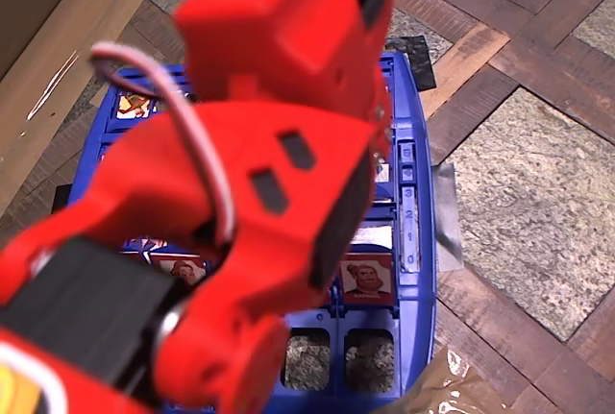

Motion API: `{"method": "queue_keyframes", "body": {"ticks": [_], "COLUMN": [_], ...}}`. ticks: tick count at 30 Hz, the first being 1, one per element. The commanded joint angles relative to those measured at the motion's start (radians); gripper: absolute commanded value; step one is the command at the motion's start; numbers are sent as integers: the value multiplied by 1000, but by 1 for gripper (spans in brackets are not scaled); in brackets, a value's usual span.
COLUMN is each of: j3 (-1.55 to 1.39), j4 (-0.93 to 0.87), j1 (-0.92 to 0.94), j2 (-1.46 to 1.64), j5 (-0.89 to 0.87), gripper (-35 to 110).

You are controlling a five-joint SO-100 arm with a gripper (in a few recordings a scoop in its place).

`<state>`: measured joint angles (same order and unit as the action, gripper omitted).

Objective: Flip A5.

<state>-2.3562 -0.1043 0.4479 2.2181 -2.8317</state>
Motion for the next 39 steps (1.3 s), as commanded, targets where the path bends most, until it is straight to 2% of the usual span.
{"method": "queue_keyframes", "body": {"ticks": [1, 11, 21, 39], "j3": [94, 249, 328, 362], "j4": [-160, -545, -638, -925], "j1": [12, 9, 20, 91], "j2": [-46, -221, -353, -440], "j5": [21, 41, 67, 341], "gripper": [0, 0, 0, 0]}}
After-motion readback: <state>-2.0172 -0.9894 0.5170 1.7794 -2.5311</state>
